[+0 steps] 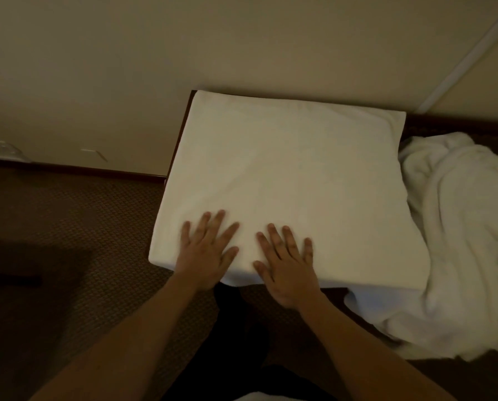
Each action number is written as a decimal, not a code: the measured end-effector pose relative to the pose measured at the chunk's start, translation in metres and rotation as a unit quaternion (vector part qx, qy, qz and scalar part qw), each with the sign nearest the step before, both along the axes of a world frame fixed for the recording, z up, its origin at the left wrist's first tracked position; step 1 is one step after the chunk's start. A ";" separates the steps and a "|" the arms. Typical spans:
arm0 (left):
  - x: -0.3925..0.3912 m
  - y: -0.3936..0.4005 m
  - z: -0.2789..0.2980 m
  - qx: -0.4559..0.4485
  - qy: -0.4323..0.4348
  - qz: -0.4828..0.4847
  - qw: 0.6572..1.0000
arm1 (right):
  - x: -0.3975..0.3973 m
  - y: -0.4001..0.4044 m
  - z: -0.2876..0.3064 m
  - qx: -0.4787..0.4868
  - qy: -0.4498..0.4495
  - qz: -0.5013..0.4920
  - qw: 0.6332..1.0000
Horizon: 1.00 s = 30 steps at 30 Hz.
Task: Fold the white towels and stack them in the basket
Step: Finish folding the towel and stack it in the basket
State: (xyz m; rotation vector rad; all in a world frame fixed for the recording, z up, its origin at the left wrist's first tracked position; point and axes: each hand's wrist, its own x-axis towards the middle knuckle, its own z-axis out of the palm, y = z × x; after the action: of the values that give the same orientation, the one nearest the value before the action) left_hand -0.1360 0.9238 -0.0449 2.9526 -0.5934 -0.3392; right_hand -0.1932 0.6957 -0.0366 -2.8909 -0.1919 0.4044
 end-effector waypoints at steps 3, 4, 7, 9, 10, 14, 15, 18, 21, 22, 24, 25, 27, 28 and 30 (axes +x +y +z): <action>0.002 0.024 -0.001 0.008 0.011 0.068 0.998 | -0.006 -0.015 -0.004 -0.011 -0.003 -0.023 1.000; 0.005 0.029 0.000 0.013 0.025 0.090 0.996 | -0.007 -0.019 -0.004 -0.016 0.002 -0.030 0.999; 0.005 0.030 0.011 0.009 0.075 0.153 0.985 | -0.007 -0.016 0.000 -0.006 0.023 -0.037 0.999; -0.002 0.026 0.019 -0.010 0.090 0.228 0.969 | -0.005 -0.015 0.003 0.023 0.045 -0.054 0.997; -0.007 0.028 0.023 -0.025 0.095 0.276 0.956 | -0.005 -0.019 0.005 0.036 0.042 -0.088 0.995; -0.013 0.026 0.027 -0.073 0.033 0.260 0.962 | -0.009 -0.079 0.006 0.055 -0.060 -0.409 0.909; -0.011 0.019 0.024 -0.091 0.009 0.205 0.975 | -0.011 -0.101 0.008 0.066 -0.078 -0.486 0.868; 0.004 -0.016 0.014 -0.089 0.027 0.082 0.992 | -0.015 -0.167 0.016 0.111 -0.076 -0.612 0.779; 0.013 -0.034 0.000 -0.032 0.045 0.060 0.997 | -0.019 -0.212 0.012 0.172 -0.009 -0.635 0.753; 0.013 -0.033 -0.003 -0.025 0.038 0.061 0.997 | -0.020 -0.217 0.011 0.212 -0.002 -0.639 0.739; 0.010 -0.032 -0.006 -0.023 0.023 0.053 0.998 | -0.025 -0.227 0.011 0.311 -0.030 -0.665 0.679; 0.009 -0.031 -0.006 -0.020 0.022 0.048 0.998 | -0.027 -0.230 0.013 0.357 -0.040 -0.678 0.642; 0.010 -0.029 -0.005 -0.017 0.025 0.043 0.999 | -0.031 -0.236 0.017 0.412 -0.053 -0.689 0.595; 0.011 -0.028 -0.004 -0.018 0.026 0.044 0.999 | -0.033 -0.238 0.019 0.425 -0.049 -0.685 0.590; 0.011 -0.029 -0.003 -0.014 0.024 0.045 0.999 | -0.037 -0.243 0.020 0.462 -0.040 -0.678 0.571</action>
State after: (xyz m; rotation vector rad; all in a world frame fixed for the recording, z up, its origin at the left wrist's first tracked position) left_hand -0.1247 0.8952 -0.0477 2.9238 -0.4541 -0.3889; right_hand -0.2298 0.4525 -0.0168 -1.2961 1.2966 -0.1482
